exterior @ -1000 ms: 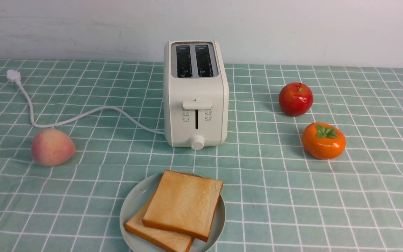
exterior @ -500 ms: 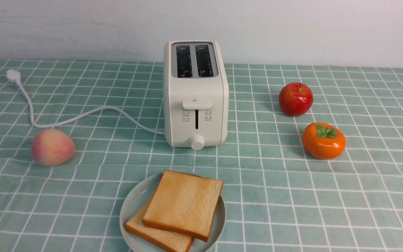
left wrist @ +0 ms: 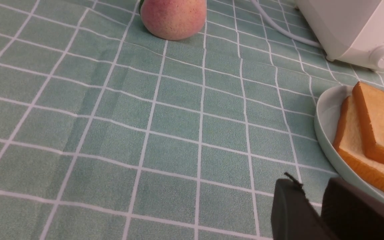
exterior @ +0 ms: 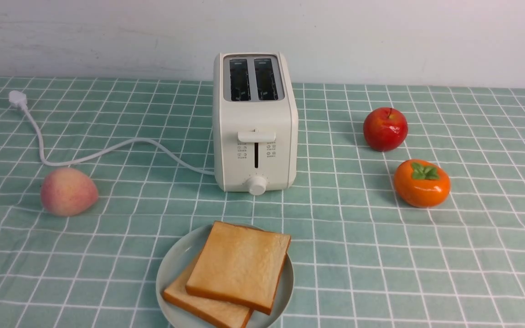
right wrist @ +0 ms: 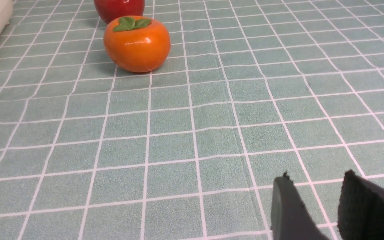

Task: Take toasted bread from bread machine on blue coffee table place on plate.

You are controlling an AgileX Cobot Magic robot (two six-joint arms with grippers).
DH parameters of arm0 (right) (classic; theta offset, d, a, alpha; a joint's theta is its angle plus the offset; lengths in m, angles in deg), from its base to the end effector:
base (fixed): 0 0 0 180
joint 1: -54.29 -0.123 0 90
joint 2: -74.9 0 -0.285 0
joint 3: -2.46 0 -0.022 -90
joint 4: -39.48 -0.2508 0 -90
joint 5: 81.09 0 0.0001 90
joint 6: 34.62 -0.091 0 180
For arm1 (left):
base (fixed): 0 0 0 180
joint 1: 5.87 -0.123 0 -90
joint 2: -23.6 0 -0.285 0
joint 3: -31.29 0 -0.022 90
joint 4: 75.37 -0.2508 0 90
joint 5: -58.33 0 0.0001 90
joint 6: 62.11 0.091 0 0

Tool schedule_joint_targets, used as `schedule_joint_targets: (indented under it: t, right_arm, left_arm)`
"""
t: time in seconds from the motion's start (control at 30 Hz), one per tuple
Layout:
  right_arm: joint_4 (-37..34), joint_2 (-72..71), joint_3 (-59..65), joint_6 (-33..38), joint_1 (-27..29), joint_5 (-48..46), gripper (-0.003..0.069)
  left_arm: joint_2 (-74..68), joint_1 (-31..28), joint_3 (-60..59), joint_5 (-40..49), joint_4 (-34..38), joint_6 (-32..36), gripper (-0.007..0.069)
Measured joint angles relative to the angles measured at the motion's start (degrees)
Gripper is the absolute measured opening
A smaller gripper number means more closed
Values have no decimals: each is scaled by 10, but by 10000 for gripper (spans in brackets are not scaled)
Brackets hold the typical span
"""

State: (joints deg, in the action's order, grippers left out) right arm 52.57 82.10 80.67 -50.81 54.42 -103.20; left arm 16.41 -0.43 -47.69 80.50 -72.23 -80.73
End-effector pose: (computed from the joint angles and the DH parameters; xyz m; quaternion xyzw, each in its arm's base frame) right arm 0.0521 -0.0079 0.1741 0.0545 0.8017 -0.0140 0.5951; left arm 0.0519 -0.0068 0.1687 -0.1074 0.8034 -0.1447 0.5675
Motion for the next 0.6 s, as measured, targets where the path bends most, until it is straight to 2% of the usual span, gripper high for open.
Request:
schedule_joint_targets:
  t: [0.6]
  right_arm:
    - [0,0,0,0,0,0,239]
  left_arm:
    - [0,0,0,0,0,0,155]
